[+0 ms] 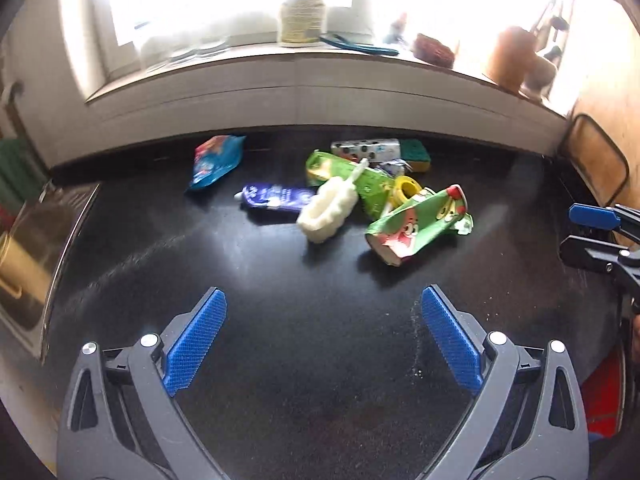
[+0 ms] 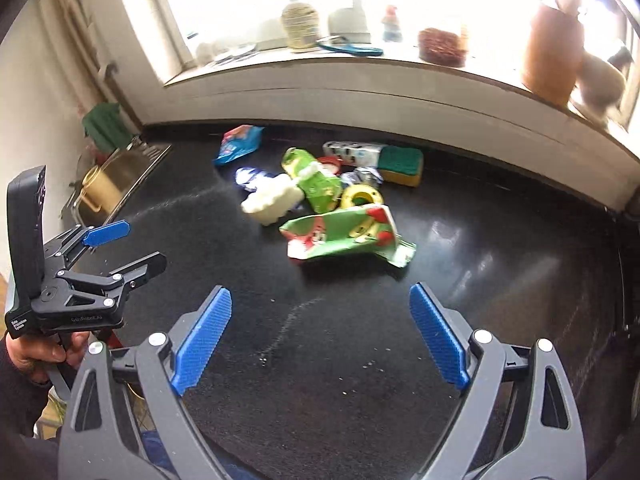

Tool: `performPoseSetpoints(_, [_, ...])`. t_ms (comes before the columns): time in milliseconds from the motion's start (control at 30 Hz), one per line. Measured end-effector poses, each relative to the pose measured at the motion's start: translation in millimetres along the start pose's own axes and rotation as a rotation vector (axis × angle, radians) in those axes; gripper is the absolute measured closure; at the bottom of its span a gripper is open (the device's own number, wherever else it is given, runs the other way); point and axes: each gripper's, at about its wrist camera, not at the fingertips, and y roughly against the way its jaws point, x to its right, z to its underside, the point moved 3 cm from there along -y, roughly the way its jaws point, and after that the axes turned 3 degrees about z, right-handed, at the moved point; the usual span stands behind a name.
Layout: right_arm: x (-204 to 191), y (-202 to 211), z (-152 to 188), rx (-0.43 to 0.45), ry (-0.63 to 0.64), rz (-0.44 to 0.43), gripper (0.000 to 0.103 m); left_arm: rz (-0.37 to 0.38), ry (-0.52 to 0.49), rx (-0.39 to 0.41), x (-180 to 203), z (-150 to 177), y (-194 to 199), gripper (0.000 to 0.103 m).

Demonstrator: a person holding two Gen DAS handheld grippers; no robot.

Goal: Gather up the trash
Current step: 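Return both open tools to the counter above the trash, then grasp the white foam brush with left tool while right tool grasps the green pouch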

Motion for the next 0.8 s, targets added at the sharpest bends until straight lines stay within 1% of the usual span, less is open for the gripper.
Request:
performPoseSetpoints(100, [18,1,5,0.002,-0.041,-0.010,0.016,0.011,-0.026,-0.010,6,-8,-9,0.008])
performPoseSetpoints(133, [17,0,6,-0.001,-0.053,-0.021,0.016,0.013,-0.034,-0.016,7,-11,-16,0.008])
performPoseSetpoints(233, [24,-6,1,-0.009,-0.071,-0.050,0.016,0.010,-0.055,-0.028,6,-19,-34,0.008])
performPoseSetpoints(367, [28,-26,-11,-0.033,-0.071,-0.083,0.017,0.003,-0.085,-0.047,0,-26,-65,0.008])
performPoseSetpoints(433, [30,-43,-19,-0.049,-0.056,-0.101,0.023,0.007,-0.100,-0.070,-5,-29,-85,0.008])
performPoseSetpoints(633, [40,-104,-34,-0.128,-0.006,-0.092,0.030,0.026,-0.145,-0.121,-15,-38,-145,0.008])
performPoseSetpoints(733, [48,-136,-41,-0.178,0.008,-0.093,0.034,0.045,-0.157,-0.131,-18,-42,-164,0.008])
performPoseSetpoints(800, [52,-149,-44,-0.196,0.003,-0.108,0.037,0.065,-0.162,-0.141,-20,-45,-174,0.009])
